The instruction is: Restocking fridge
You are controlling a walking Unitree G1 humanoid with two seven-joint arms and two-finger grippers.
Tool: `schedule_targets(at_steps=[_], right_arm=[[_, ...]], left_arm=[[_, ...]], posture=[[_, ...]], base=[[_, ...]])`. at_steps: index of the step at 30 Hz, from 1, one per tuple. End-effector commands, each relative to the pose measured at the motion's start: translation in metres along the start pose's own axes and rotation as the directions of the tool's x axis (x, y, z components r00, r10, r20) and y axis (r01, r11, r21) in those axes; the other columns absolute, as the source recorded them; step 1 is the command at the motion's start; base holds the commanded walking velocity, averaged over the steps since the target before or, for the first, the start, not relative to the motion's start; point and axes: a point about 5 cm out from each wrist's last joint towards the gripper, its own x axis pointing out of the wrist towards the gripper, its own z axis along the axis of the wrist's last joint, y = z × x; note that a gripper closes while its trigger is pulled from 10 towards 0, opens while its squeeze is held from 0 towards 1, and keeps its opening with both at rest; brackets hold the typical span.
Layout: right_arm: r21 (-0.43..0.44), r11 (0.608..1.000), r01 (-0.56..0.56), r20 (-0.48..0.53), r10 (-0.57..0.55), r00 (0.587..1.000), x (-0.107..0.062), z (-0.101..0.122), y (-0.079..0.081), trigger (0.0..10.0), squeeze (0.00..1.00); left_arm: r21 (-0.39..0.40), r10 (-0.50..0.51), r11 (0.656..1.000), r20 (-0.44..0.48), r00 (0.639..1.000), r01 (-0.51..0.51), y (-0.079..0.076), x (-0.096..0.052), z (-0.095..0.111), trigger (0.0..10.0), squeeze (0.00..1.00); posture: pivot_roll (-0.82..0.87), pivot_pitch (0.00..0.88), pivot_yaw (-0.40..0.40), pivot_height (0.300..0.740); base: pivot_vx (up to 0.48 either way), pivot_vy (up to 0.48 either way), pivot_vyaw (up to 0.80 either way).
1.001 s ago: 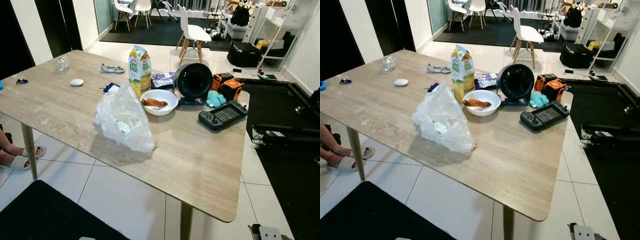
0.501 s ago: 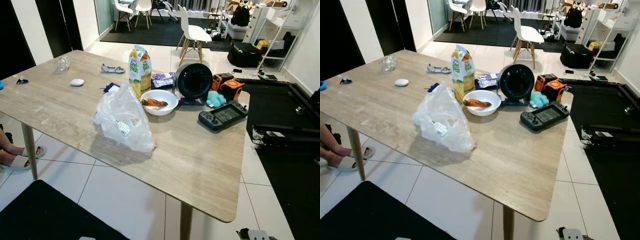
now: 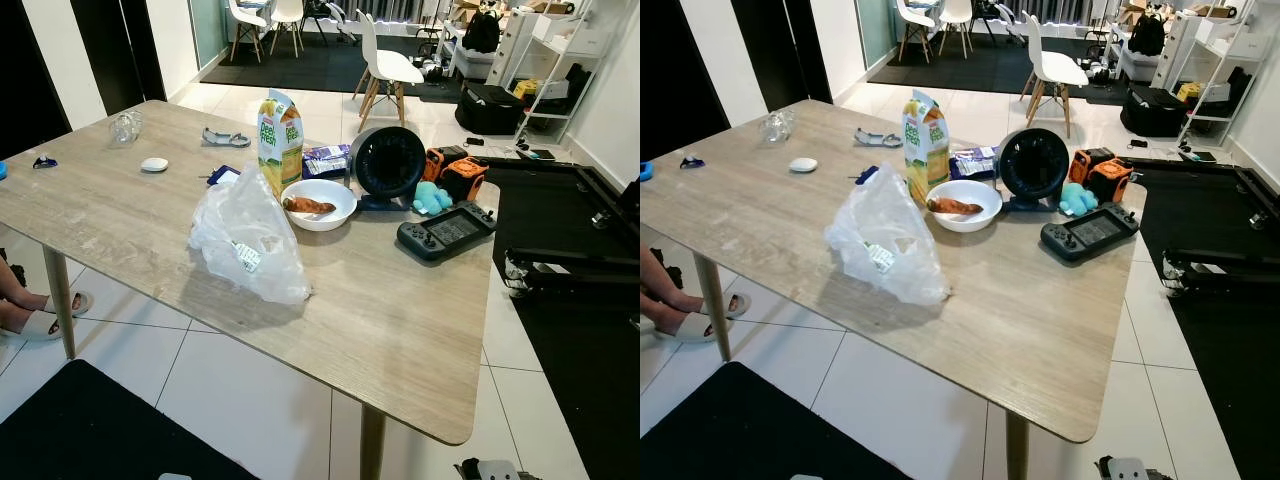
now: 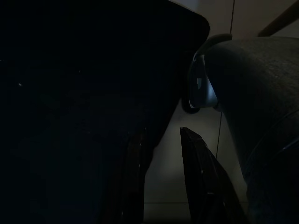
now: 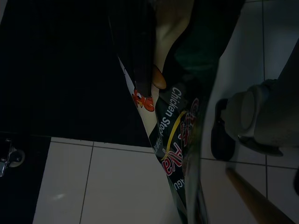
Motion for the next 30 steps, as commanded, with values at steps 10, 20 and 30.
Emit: schedule_targets(at_steps=[10, 20, 30], right_arm=[[-0.013, 1.000, 0.005, 0.012, -0.005, 1.000, 0.0003, 0.0045, -0.0039, 10.0, 0.00], [-0.015, 1.000, 0.002, 0.008, -0.002, 1.000, 0.0003, 0.0036, -0.0029, 10.0, 0.00], [-0.013, 1.000, 0.002, 0.004, -0.002, 1.000, 0.0001, 0.0024, -0.0029, 10.0, 0.00]], left_arm=[[0.011, -0.075, 0.997, -0.004, 0.997, 0.075, -0.0252, 0.0062, 0.0025, 10.0, 0.00], [0.005, -0.077, 0.997, -0.009, 0.997, 0.077, -0.0262, 0.0059, -0.0002, 10.0, 0.00], [0.005, -0.079, 0.997, -0.008, 0.997, 0.079, -0.0266, 0.0060, 0.0001, 10.0, 0.00]], posture=[[0.08, 0.000, -0.064, 0.740], [0.08, 0.000, -0.065, 0.740], [0.08, 0.000, -0.066, 0.740]], base=[[0.000, 0.144, 0.00], [0.000, 0.263, 0.00], [0.000, 0.329, 0.00]])
